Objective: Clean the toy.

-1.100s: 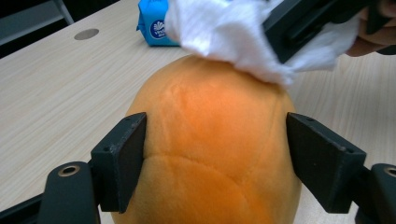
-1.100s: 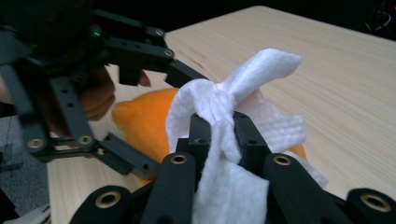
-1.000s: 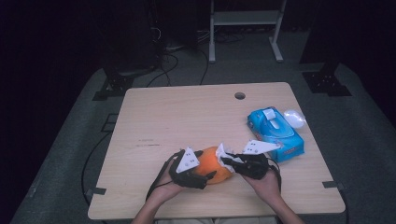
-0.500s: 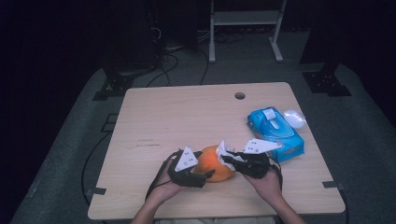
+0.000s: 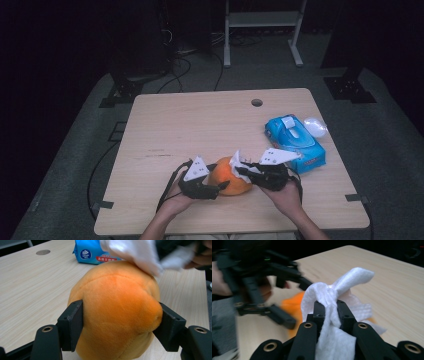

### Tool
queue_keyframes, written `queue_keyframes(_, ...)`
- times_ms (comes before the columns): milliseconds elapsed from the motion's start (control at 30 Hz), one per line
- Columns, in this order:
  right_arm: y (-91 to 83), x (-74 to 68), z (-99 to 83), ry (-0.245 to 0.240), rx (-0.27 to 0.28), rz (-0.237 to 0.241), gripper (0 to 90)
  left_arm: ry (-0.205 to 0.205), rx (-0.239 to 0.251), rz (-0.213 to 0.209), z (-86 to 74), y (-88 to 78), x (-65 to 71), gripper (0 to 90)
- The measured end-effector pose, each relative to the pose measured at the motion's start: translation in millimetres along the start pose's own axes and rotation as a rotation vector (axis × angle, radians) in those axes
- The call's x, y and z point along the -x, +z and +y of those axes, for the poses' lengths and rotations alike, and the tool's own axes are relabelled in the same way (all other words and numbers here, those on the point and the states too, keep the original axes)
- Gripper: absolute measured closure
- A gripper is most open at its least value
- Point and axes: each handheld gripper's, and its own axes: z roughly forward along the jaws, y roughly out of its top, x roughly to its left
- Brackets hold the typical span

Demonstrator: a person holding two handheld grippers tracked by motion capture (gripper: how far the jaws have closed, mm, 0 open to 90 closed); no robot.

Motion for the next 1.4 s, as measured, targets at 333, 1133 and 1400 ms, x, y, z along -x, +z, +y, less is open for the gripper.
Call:
queue_keyframes(333,2.0,4.6,-13.6,0.048,-0.047,-0.006,79.3,-0.161,0.054,-0.012,2.0,-7.3,-11.1,20.9)
queue_keyframes(1133,8.4,-11.1,-11.7,0.021,-0.032,0.101,79.0,-0.074,0.018,-0.01,2.2,-0.2,-2.9,15.4)
queue_keyframes(1400,9.0,9.2,-21.7,0.145,-0.03,0.05,79.0,0.02,-0.019,0.012,0.0,6.1,7.6,31.2)
